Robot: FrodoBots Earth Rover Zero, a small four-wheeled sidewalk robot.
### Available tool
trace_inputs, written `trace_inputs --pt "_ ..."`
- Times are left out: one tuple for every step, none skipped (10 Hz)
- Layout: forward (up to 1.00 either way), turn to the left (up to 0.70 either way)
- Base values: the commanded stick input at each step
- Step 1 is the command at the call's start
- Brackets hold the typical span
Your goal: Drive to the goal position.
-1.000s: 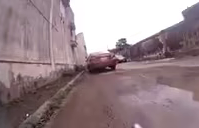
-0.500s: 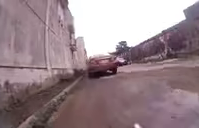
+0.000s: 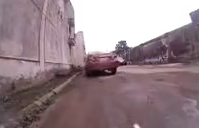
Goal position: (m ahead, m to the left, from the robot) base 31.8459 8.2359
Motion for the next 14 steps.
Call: trace_inputs --pt "1.0 -0.27" --pt "1.0 -0.27" --pt "1.0 -0.27" --pt "1.0 -0.22" --pt "1.0 -0.06" --pt "1.0 0.0" --pt "1.0 0.0" --pt "1.0 -0.16" --pt "1.0 -0.27" --pt "1.0 -0.27" --pt "1.0 0.0" --pt "1.0 0.0" --pt "1.0 0.0" --pt "1.0 0.0"
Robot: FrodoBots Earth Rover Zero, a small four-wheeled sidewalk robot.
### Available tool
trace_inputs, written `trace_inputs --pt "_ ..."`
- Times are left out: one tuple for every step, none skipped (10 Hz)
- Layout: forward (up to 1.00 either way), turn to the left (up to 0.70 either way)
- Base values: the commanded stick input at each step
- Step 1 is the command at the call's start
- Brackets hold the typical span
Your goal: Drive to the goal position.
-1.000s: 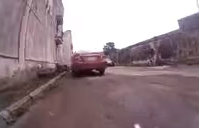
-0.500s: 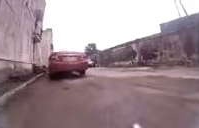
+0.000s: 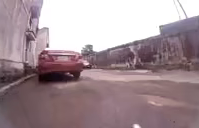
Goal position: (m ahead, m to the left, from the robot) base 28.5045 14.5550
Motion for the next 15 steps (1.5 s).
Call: trace_inputs --pt "1.0 0.0" --pt "1.0 0.0" --pt "1.0 0.0" --pt "1.0 0.0" --pt "1.0 0.0" --pt "1.0 0.0" --pt "1.0 0.0" --pt "1.0 0.0" --pt "1.0 0.0" --pt "1.0 0.0" --pt "1.0 0.0" --pt "1.0 0.0" --pt "1.0 0.0" --pt "1.0 0.0" --pt "1.0 0.0"
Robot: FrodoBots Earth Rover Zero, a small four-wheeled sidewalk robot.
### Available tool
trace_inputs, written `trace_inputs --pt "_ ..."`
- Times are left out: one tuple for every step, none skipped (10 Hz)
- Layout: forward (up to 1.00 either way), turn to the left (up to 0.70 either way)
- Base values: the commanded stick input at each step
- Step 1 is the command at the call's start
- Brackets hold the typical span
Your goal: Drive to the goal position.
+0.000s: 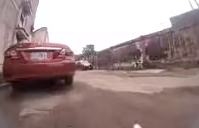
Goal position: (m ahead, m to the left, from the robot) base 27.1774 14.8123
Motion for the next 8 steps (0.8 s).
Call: trace_inputs --pt "1.0 0.0" --pt "1.0 0.0" --pt "1.0 0.0" --pt "1.0 0.0" --pt "1.0 0.0" --pt "1.0 0.0" --pt "1.0 0.0" --pt "1.0 0.0"
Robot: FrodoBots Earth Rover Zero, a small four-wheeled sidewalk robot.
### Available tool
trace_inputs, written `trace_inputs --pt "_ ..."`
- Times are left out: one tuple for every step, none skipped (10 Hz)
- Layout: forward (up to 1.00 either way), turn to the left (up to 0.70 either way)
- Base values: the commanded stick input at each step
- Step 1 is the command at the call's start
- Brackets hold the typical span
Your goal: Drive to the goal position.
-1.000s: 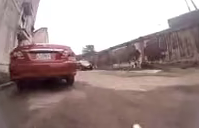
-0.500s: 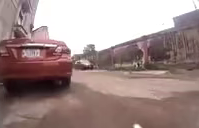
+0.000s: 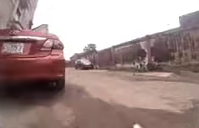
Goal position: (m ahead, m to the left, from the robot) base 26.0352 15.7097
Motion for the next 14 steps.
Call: trace_inputs --pt "1.0 0.0" --pt "1.0 0.0" --pt "1.0 0.0" --pt "1.0 0.0" --pt "1.0 -0.15" --pt "1.0 0.0" --pt "1.0 0.0" --pt "1.0 0.0" --pt "1.0 0.0" --pt "1.0 0.0" --pt "1.0 0.0" --pt "1.0 0.0" --pt "1.0 0.0" --pt "1.0 0.0"
